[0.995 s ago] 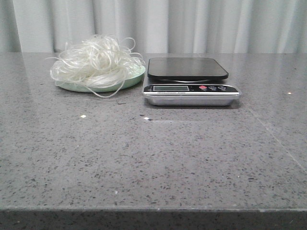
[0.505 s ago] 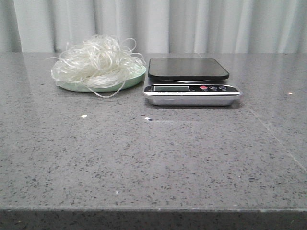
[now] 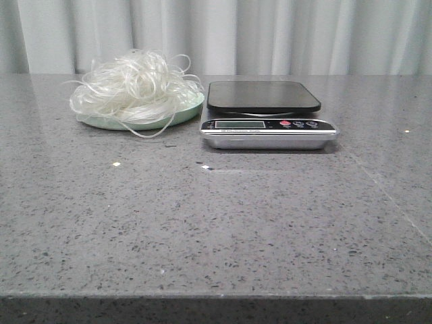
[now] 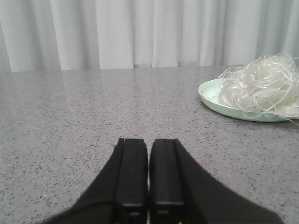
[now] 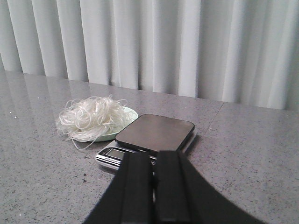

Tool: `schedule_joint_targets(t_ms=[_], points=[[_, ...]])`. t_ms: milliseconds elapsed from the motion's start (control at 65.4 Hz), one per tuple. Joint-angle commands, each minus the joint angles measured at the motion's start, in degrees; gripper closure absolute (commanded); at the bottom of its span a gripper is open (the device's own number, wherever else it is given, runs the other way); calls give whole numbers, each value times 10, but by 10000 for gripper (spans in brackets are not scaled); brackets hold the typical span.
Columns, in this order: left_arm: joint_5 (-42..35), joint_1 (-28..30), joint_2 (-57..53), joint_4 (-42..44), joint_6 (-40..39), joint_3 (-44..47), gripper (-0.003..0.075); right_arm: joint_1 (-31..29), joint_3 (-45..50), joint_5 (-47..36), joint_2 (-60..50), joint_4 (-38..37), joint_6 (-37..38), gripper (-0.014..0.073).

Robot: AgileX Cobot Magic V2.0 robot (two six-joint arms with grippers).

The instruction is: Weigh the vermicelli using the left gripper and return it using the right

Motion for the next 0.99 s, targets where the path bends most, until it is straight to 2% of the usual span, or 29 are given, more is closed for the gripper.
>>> schedule_joint_targets(t_ms=[0,138,979], points=[[-64,2,-12,2,-12,4,587,-1,-14,-43,9,1,-5,427],[-72,2,-12,19,-39,4,587,-1,-14,-43,9,1,-5,427],[-72,2,-11,19,-39,4,587,-1,-14,-43,9,1,-5,427]])
